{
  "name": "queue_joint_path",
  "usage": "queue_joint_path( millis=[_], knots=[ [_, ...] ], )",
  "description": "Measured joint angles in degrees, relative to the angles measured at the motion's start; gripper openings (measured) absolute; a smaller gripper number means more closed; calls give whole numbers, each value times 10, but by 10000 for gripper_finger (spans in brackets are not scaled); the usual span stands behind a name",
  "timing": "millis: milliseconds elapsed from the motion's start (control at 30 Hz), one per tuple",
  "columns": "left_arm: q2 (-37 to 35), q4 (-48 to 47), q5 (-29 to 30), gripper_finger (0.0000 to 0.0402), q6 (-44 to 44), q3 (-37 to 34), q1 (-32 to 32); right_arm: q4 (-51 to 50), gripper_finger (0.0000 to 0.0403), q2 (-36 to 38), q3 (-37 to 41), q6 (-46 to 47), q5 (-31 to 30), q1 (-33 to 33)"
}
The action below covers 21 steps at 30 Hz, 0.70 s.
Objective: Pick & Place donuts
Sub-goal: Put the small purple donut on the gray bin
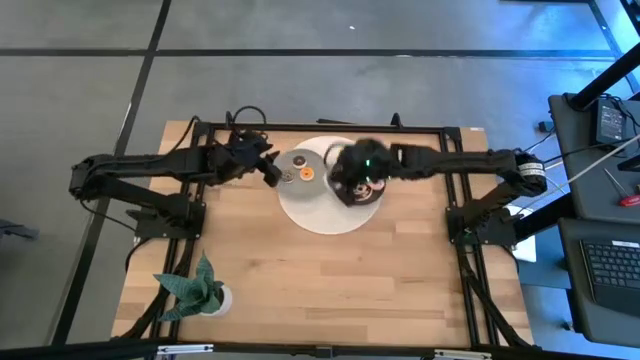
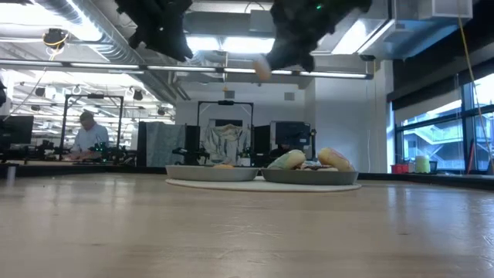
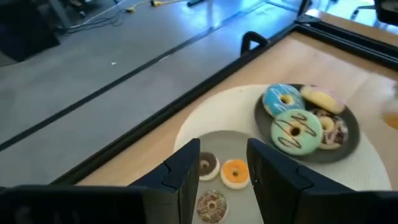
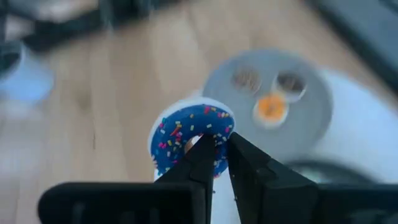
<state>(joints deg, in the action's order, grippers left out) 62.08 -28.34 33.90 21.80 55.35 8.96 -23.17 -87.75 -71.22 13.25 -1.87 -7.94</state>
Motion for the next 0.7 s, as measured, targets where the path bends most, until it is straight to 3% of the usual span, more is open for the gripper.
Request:
queue_joint_path(
  millis=[133,367,533,700],
  knots=[
    [9,13,0,129,-2,0,29,131,46,-12,0,-16,3,-56],
    [43,88,42,131,-47,0,77,362,46,-35,1,-46,-81,-98],
    [77,268,-32,128,-87,0,104,489,46,-53,0,-82,-101,-105],
    [115,457,-57,129,-147,1,96,539,46,-56,1,-154,-101,-104]
  ],
)
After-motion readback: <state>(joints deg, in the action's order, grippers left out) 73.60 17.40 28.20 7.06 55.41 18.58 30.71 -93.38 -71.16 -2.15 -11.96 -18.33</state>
